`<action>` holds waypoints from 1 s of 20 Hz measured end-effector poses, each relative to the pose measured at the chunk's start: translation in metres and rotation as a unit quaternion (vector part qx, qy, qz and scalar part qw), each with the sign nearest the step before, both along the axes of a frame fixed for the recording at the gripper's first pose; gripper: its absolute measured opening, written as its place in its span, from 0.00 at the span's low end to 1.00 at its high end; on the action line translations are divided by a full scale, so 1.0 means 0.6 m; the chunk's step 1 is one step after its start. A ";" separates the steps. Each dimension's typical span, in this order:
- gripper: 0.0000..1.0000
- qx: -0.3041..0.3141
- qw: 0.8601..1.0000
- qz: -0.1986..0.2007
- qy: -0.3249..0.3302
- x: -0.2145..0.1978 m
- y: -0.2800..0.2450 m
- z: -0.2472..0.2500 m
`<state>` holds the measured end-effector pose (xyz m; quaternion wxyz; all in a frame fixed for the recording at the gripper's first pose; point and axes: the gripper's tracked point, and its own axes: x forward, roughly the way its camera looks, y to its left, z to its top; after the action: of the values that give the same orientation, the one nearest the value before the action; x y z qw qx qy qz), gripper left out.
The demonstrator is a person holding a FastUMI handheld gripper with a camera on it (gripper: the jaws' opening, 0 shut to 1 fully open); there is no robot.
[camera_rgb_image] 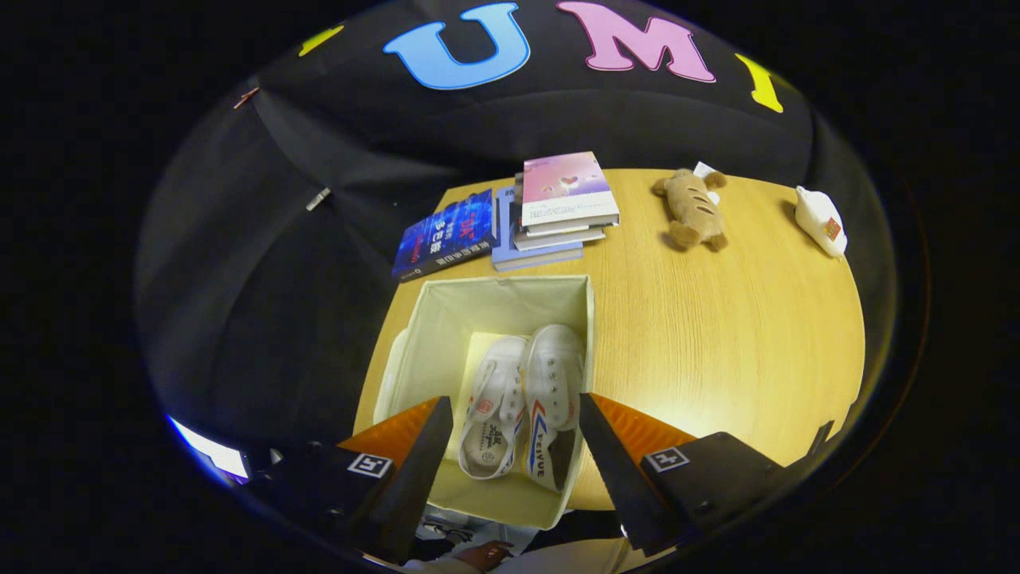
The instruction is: Open the storage box then place both shoes into the box .Put the left shoe in first, then the right shoe, with the right side of both shoes facing outward in a uniform manner.
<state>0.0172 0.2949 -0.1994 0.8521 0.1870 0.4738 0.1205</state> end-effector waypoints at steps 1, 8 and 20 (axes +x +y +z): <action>0.98 -0.003 1.000 0.000 -0.016 0.002 -0.021 0.005; 0.98 -0.029 0.992 -0.022 -0.118 0.008 -0.201 0.055; 0.98 -0.113 0.951 -0.060 -0.282 -0.027 -0.538 0.165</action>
<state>0.0009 -0.0279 -0.1006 0.9721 0.0763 0.2127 0.0624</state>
